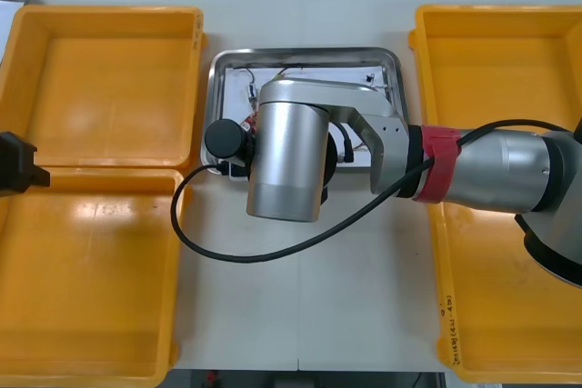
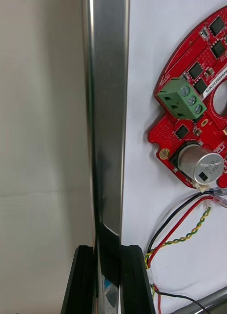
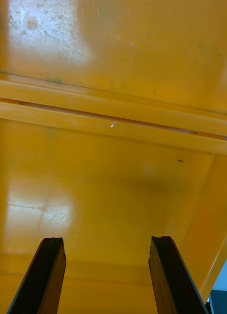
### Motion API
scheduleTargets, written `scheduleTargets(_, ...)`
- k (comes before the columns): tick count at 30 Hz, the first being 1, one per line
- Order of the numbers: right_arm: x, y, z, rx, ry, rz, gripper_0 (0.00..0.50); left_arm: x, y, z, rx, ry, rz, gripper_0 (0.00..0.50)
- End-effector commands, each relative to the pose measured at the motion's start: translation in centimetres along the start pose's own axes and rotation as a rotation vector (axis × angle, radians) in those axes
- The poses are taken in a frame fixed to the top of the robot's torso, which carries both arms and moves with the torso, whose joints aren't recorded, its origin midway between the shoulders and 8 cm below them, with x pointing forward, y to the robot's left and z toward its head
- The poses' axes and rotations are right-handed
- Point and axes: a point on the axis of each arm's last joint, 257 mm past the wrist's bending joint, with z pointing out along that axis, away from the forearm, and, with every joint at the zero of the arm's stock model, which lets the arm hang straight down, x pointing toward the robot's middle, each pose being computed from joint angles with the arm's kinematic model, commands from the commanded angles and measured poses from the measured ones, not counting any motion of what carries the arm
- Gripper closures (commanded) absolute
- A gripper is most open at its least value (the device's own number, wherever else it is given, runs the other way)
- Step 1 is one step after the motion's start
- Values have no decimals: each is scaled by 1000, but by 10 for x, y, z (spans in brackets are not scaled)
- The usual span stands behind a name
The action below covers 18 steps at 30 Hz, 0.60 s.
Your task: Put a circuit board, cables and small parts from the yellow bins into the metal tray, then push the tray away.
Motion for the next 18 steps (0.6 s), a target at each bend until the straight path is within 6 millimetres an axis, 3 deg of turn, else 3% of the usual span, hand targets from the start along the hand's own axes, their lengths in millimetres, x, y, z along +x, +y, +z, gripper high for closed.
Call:
scheduleTargets(1, -16, -36, -18, 60, -39, -14, 500, -4, 13, -13, -42, -26, 91, 0)
scheduleTargets(18, -20, -76, -17, 85, -24, 21, 500, -4, 13, -13, -42, -26, 91, 0)
